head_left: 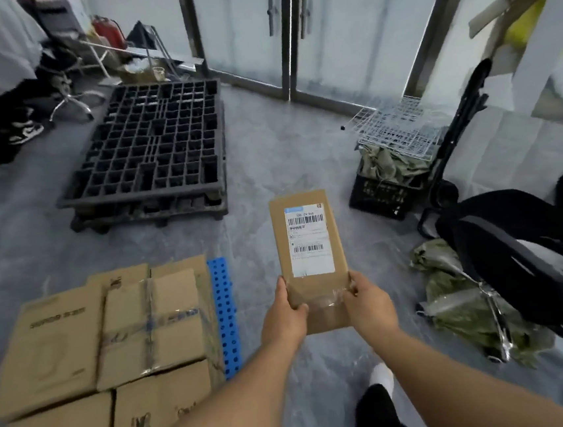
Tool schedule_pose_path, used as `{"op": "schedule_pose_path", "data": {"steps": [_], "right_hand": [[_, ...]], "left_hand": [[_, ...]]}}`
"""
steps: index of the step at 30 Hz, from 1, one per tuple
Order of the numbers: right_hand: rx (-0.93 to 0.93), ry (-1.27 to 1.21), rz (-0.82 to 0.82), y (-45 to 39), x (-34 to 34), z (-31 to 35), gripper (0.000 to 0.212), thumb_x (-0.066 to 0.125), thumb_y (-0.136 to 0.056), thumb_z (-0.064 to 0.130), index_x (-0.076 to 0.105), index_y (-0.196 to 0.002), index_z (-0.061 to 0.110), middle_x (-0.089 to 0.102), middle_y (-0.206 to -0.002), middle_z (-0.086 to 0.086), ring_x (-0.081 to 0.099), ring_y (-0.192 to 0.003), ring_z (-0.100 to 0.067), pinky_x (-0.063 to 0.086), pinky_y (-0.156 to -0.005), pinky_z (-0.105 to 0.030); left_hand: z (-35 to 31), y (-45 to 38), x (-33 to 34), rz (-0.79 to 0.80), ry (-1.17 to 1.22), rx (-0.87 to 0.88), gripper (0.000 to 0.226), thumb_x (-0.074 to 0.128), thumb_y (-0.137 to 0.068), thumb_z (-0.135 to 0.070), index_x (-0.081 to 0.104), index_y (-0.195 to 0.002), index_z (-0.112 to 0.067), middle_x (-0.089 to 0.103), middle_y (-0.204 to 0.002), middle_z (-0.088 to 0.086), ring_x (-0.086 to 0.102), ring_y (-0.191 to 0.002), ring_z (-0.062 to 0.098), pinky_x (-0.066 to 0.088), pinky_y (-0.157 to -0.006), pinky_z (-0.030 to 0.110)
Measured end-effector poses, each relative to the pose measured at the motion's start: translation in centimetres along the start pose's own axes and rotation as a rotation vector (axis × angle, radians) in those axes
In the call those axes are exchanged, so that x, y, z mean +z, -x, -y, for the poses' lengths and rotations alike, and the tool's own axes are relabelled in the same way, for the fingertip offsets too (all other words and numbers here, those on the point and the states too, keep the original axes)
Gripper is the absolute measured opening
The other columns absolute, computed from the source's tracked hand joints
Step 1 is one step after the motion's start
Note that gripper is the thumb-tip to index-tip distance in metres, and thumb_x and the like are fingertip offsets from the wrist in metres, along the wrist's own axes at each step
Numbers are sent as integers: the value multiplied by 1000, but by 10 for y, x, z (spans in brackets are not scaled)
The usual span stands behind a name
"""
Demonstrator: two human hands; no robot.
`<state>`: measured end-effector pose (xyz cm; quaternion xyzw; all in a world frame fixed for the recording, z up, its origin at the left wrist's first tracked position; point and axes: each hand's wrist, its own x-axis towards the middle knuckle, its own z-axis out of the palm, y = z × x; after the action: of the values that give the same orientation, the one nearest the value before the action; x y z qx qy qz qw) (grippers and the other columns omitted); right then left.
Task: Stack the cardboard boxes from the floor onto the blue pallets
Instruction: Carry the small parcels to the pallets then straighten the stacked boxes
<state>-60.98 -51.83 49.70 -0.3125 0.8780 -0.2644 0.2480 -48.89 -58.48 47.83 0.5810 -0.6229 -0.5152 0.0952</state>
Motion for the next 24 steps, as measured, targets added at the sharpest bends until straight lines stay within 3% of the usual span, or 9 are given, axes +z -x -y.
{"op": "schedule_pose_path", "data": {"steps": [4,7,13,20,24], "right_hand": [[-79,44,105,-59,16,31,32,47,-89,18,53,-118,29,56,-87,8,48,-73,-12,34,-53,-22],[-140,54,203,-111,28,51,33,47,-88,15,55,-117,29,65,-102,3,53,-79,-14,40,-65,-25],[-244,169,390,-227,47,98,44,46,-89,17,47,-132,28,63,-119,-4,59,-107,-26,48,-89,-35],[-428,345,556,-322,73,158,45,46,-93,24,40,-137,27,61,-123,-3,58,-110,-27,46,-88,-35],[-513,389,641,-347,100,189,43,45,-93,24,42,-136,27,62,-120,-4,59,-106,-27,46,-85,-33]], "left_hand": [[-4,-47,-12,-81,88,-78,73,50,-94,-23,3,-148,-36,40,-146,-2,47,-126,20,42,-93,28],[-14,-87,-16,-151,147,-149,74,51,-94,-23,2,-148,-35,39,-147,-1,46,-127,21,39,-99,31],[-54,-170,-25,-306,203,-289,75,53,-92,-22,5,-149,-30,40,-147,1,45,-128,22,36,-105,35],[-91,-238,-44,-487,342,-420,75,52,-93,-18,5,-150,-28,37,-148,2,44,-128,24,37,-102,33],[-88,-265,-63,-537,382,-490,73,49,-93,-19,4,-150,-31,46,-142,4,51,-121,26,41,-101,37]]}}
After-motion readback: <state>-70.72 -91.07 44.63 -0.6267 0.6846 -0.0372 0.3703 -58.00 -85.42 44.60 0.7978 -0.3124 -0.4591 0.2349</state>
